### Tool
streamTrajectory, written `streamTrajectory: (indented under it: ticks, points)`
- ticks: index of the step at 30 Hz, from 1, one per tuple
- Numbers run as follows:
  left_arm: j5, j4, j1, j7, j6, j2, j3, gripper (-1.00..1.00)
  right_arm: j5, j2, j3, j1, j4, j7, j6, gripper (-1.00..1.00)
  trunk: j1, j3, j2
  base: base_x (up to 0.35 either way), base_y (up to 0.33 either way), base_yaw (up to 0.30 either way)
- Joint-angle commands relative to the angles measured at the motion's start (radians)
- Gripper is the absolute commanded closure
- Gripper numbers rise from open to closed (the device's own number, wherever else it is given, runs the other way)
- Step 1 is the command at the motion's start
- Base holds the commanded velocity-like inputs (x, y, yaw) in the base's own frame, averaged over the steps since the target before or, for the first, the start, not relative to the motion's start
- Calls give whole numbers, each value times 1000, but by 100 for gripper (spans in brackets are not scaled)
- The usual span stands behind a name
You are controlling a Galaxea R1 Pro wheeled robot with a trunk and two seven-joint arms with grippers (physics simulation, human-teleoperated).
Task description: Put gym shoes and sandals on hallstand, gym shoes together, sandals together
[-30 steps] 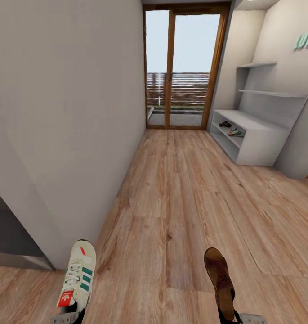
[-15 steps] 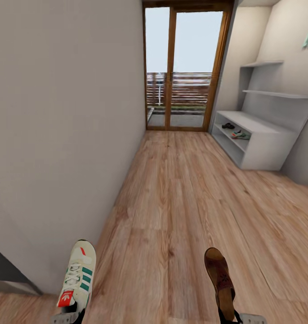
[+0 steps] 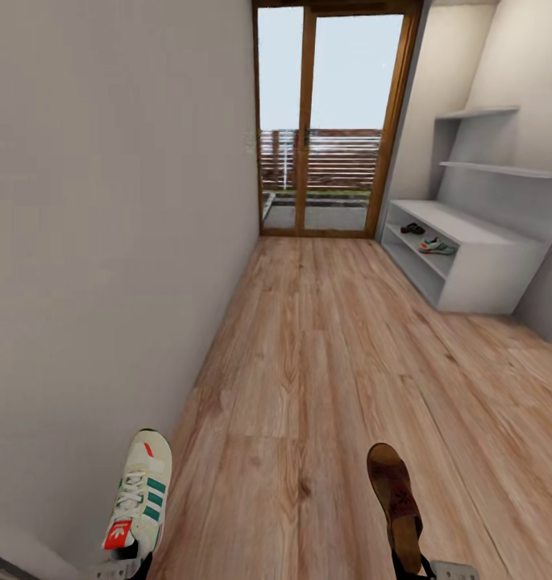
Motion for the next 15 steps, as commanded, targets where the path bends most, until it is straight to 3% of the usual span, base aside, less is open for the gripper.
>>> streamTrajectory:
  ticks: [1, 12, 15]
  points:
    - [-9, 0, -1, -6, -4, -1, 9, 100, 6, 1, -9, -1, 1, 5, -3, 100, 0, -1, 0, 339, -57, 0]
    - [-7, 0, -1, -4, -6, 0, 11, 100, 3, -4, -9, -1, -8, 10, -4, 100, 0, -1, 0, 340, -10, -1]
    - [-7, 0, -1, -4, -6, -1, 12, 100, 4, -3, -8, -1, -7, 9, -3, 100, 0, -1, 0, 340, 0, -117]
